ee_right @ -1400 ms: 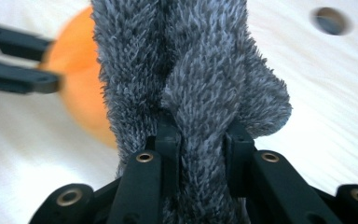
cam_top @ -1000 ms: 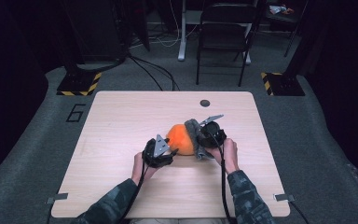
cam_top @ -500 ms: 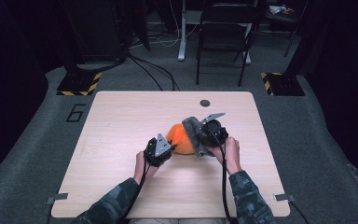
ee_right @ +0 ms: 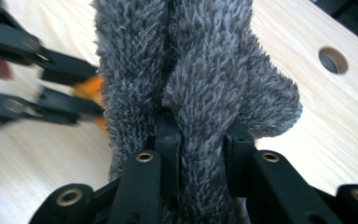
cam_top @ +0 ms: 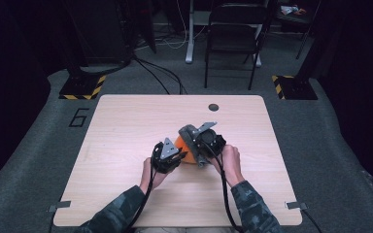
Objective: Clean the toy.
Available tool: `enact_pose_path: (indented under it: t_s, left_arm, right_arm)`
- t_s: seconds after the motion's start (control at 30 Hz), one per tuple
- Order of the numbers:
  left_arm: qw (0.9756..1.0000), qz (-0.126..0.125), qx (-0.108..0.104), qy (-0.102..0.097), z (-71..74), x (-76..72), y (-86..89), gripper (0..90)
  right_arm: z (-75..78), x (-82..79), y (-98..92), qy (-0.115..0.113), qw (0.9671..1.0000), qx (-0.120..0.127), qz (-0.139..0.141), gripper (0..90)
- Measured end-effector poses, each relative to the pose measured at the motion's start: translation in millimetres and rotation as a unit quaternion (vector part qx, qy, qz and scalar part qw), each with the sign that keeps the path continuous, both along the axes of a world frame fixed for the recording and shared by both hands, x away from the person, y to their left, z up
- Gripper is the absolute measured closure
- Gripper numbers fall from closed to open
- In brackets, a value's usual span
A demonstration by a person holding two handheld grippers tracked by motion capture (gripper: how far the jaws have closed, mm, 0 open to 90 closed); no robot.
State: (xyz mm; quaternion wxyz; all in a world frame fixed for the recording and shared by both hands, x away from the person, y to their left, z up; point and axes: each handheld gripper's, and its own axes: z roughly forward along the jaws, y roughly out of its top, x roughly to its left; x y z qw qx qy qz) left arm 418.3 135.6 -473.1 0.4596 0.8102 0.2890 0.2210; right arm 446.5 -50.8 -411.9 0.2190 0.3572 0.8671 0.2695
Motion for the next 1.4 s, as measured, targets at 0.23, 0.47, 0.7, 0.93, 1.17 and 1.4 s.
enact_pose_path:
  t_s: [0.23, 0.47, 0.7, 0.93, 1.17, 1.4]
  left_arm:
    - [1.0000, -0.001, 0.003, 0.001, -1.2, 2.2, 3.2, 77.3]
    - [1.0000, -0.001, -0.002, 0.007, -2.5, 4.7, 5.7, 77.1]
    - [0.9999, -0.006, -0.004, 0.010, -2.7, 6.1, 6.9, 76.8]
    - [0.9999, -0.003, -0.011, 0.010, -2.3, 7.3, 10.7, 76.5]
    - [0.9999, -0.004, -0.011, 0.009, -2.1, 7.2, 10.0, 76.4]
    - [0.9999, -0.005, -0.011, 0.010, -2.8, 6.9, 8.7, 76.4]
  right_arm:
    - [-15.9, 14.9, -26.7, 0.037, 0.9988, -0.003, -0.033, 72.4]
    - [-41.7, 30.0, -44.1, 0.082, 0.9933, -0.001, -0.081, 72.5]
    - [-66.7, 38.8, -49.9, 0.112, 0.9894, -0.013, -0.092, 72.3]
    - [-43.3, 34.1, -56.6, 0.091, 0.9917, -0.007, -0.090, 72.4]
    - [3.2, 14.7, -43.6, 0.029, 0.9978, 0.038, -0.045, 72.4]
    - [-15.7, 15.7, -25.1, 0.037, 0.9990, 0.004, -0.024, 72.5]
